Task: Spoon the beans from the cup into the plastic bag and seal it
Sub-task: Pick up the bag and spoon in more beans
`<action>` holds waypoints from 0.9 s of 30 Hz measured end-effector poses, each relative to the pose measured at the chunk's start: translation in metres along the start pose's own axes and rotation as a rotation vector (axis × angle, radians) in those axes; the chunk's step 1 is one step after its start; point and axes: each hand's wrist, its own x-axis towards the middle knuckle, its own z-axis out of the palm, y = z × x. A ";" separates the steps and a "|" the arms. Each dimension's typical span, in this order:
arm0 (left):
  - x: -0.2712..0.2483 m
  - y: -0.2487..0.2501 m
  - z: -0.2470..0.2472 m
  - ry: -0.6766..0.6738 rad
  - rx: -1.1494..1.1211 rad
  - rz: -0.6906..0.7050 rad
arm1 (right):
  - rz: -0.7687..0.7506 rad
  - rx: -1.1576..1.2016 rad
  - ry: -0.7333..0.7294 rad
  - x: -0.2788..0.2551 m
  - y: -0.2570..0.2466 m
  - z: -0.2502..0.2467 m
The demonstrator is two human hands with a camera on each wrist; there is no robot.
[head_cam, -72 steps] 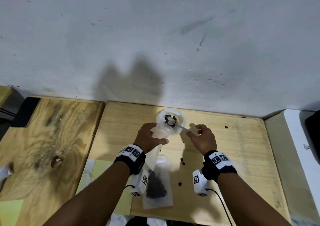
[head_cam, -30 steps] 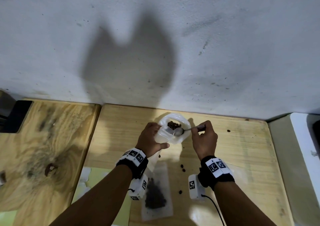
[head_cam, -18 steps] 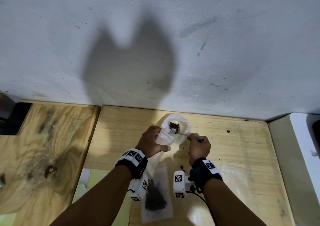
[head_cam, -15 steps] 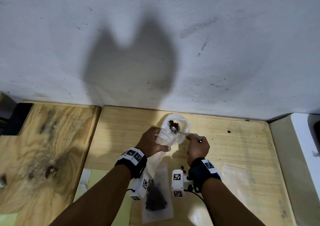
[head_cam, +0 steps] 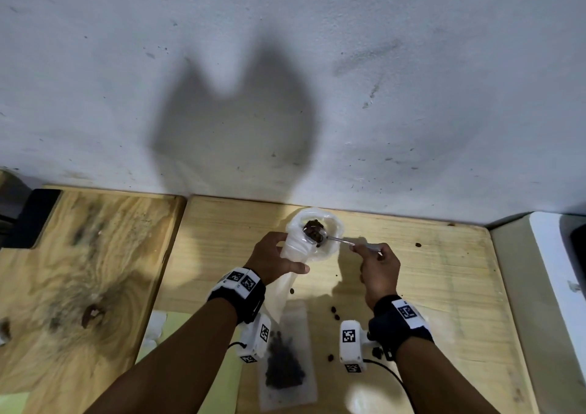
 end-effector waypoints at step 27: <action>0.003 -0.005 0.011 -0.013 0.051 0.060 | -0.424 -0.241 -0.017 -0.024 -0.042 -0.012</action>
